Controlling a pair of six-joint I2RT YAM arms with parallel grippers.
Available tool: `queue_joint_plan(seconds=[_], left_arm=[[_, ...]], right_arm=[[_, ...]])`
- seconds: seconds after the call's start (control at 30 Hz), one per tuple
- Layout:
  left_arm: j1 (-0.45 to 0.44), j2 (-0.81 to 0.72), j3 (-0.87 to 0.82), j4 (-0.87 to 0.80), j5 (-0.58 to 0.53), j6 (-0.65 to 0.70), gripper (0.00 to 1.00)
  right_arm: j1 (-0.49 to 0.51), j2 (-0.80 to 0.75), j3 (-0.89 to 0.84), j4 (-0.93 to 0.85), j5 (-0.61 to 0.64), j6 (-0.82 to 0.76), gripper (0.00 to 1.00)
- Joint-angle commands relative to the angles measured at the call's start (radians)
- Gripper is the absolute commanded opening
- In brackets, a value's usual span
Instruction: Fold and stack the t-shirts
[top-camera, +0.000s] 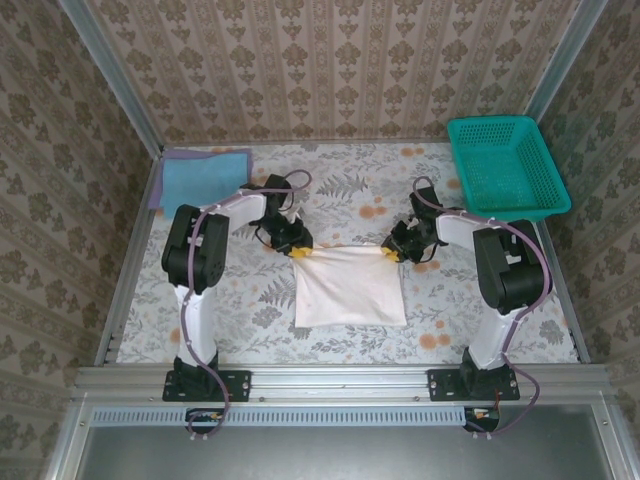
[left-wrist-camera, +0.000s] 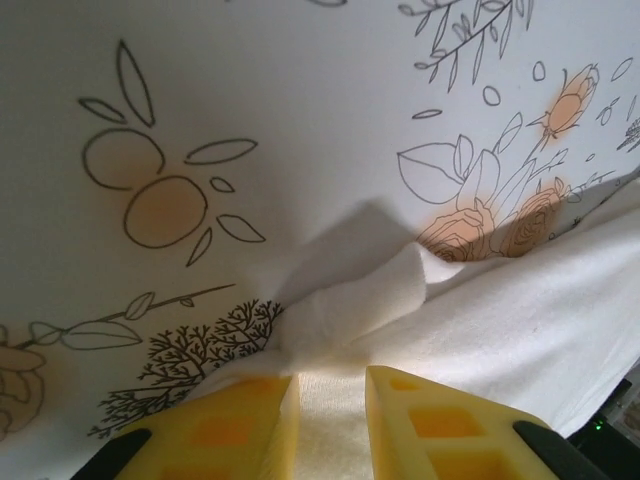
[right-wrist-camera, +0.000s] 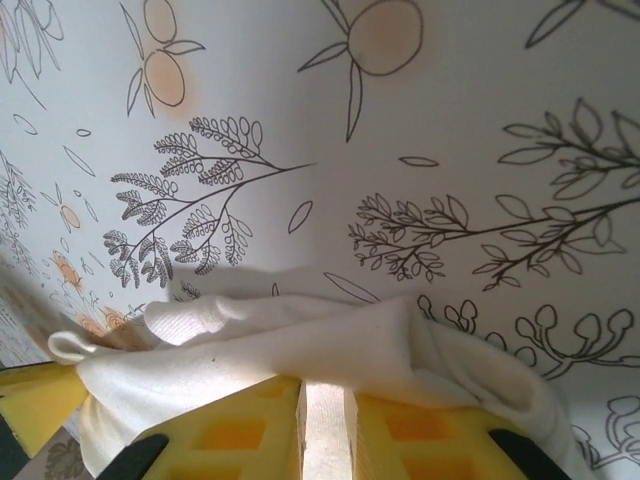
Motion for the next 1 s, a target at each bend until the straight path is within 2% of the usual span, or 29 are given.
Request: queue_joint_plan(seconds=[0.0,0.13,0.2,0.37,0.47,0.57,0.67,0.83,0.97], left_arm=[[0.034,0.020,-0.031,0.025,-0.088,0.033,0.25],[0.067,-0.003,0.005,0.002,-0.091,0.041,0.27],[0.077,-0.025,0.041,-0.030,-0.093,0.048,0.31],[0.100,-0.146,0.052,-0.038,-0.090,0.018,0.63],[0.108,-0.211,0.002,-0.034,-0.059,0.008,0.72],[0.104,-0.256,-0.081,-0.036,0.011,0.018,0.73],[0.085,-0.305,-0.183,-0.047,0.052,0.054,0.73],[0.045,-0.360,-0.341,-0.038,0.057,0.096,0.73],[0.007,-0.332,-0.413,0.019,0.054,0.094,0.72]], right_arm=[[-0.031,0.028,-0.002,-0.052,0.040,-0.021,0.22],[-0.043,-0.011,0.001,-0.059,0.043,-0.030,0.29],[-0.043,-0.055,0.002,-0.062,0.050,-0.036,0.34],[-0.041,-0.209,-0.030,-0.065,0.052,-0.031,0.51],[-0.041,-0.331,-0.100,-0.052,0.067,-0.034,0.62],[-0.041,-0.436,-0.182,-0.045,0.061,-0.042,0.69],[-0.040,-0.512,-0.249,-0.054,0.028,-0.059,0.71],[-0.026,-0.573,-0.339,-0.090,0.005,-0.083,0.73],[-0.013,-0.617,-0.405,-0.082,-0.001,-0.072,0.73]])
